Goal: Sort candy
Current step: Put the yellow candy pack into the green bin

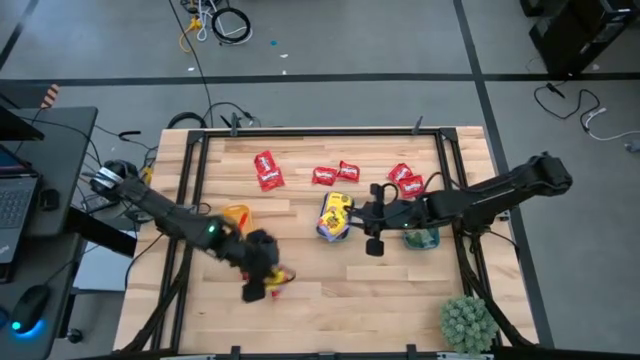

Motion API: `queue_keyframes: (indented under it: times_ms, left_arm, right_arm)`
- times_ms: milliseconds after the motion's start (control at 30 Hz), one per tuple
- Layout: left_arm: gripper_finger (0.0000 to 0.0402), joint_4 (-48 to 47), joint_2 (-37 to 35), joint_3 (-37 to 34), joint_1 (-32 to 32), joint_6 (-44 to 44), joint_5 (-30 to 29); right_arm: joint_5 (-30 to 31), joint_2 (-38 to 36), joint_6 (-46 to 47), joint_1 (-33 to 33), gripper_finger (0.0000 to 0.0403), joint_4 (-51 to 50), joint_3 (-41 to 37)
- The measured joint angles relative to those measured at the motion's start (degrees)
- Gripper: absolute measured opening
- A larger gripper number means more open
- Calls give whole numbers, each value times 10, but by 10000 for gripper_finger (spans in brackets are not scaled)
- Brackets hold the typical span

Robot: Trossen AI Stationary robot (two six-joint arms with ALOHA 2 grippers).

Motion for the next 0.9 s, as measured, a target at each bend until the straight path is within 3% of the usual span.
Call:
queue_keyframes:
  times_ms: [333, 500, 767, 900]
  left_arm:
    - [0, 100, 7, 7, 206, 245, 9]
    - [0, 172, 52, 23, 289, 321, 25]
    - [0, 186, 207, 150, 336, 426, 37]
    - [0, 132, 279, 225, 338, 492, 41]
  right_arm:
    - [74, -35, 17, -1, 94, -88, 0]
    - [80, -37, 28, -16, 94, -111, 0]
    - [85, -43, 45, -25, 98, -146, 0]
    - [91, -55, 69, -22, 98, -179, 0]
